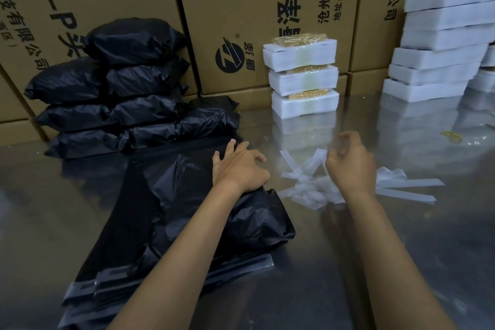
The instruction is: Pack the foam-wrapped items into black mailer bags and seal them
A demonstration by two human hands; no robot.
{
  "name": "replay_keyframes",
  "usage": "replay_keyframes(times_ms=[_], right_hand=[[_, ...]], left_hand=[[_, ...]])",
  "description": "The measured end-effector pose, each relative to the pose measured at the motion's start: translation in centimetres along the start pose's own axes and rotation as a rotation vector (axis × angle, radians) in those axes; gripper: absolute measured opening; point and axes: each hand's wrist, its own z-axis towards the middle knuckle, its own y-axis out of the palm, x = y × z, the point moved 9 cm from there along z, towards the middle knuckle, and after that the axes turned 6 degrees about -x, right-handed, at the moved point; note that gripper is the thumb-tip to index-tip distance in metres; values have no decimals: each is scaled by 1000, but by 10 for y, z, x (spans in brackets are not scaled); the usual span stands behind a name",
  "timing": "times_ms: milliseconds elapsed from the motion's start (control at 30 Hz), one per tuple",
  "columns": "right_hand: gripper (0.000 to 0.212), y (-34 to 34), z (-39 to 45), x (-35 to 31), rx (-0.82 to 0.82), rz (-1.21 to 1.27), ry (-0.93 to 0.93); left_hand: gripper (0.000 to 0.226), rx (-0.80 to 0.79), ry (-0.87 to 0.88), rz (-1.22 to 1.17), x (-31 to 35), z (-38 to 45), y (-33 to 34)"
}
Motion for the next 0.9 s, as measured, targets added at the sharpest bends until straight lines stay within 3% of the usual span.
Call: replay_keyframes(times_ms=[267, 367, 533, 633, 700, 800, 900], right_hand=[[29, -6, -1, -4, 88, -8, 24], [25, 5, -7, -19, 45, 22, -25], [18, 41, -30, -66, -117, 361, -122], [23, 70, -49, -98, -277, 507, -220], [33, 90, -59, -109, -407, 508, -257], [53, 114, -68, -107, -570, 432, -235], [73, 134, -76, -96, -748, 513, -83]], left_hand=[[41, 63, 12, -4, -1, -1, 0], [39, 67, 9, -7, -1, 0, 0], [46, 136, 18, -94, -2, 1, -3], [42, 183, 22, -717, -17, -2, -24], [33, 346, 2, -984, -47, -11, -51], [36, 557, -110, -899, -108, -31, -69], [69, 368, -303, -947, -148, -34, -27]])
